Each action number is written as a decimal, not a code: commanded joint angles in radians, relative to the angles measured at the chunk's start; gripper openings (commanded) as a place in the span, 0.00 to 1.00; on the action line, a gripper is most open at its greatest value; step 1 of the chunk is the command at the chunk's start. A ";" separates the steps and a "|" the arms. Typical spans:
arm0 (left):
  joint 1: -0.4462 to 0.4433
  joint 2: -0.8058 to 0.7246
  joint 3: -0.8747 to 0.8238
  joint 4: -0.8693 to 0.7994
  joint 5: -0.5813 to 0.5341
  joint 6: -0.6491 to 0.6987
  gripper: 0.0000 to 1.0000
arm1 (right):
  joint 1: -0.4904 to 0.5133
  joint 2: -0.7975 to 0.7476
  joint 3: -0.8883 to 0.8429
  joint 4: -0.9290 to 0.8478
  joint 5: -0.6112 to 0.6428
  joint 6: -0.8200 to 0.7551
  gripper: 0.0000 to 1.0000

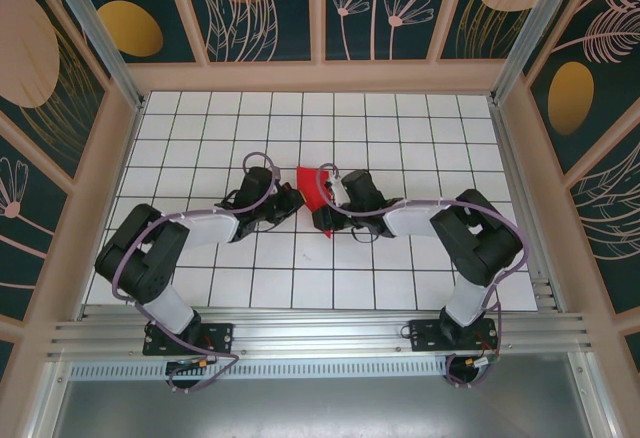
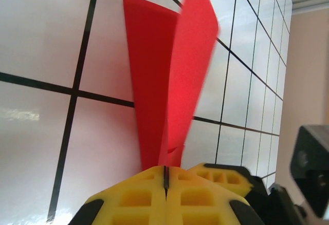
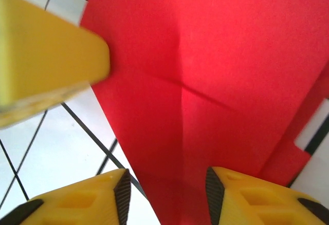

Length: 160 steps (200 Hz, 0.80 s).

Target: Fold a paper plane with a square sheet of paper (pick it up from the middle)

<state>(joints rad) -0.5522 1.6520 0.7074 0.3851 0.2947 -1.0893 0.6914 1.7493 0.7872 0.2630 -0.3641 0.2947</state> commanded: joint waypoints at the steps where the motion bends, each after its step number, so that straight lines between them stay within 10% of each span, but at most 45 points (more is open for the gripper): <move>1: -0.006 0.029 0.043 -0.012 0.014 0.019 0.00 | -0.007 -0.032 -0.042 0.072 -0.001 -0.015 0.51; 49: -0.013 0.056 0.089 -0.029 0.028 0.019 0.00 | -0.006 -0.045 -0.057 0.112 0.051 -0.028 0.60; 160: -0.020 0.108 0.126 -0.070 0.019 0.022 0.00 | 0.035 0.028 0.030 0.080 0.222 -0.064 0.45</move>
<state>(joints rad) -0.5652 1.7550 0.8078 0.3336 0.3061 -1.0882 0.7155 1.7435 0.7906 0.3321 -0.1978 0.2596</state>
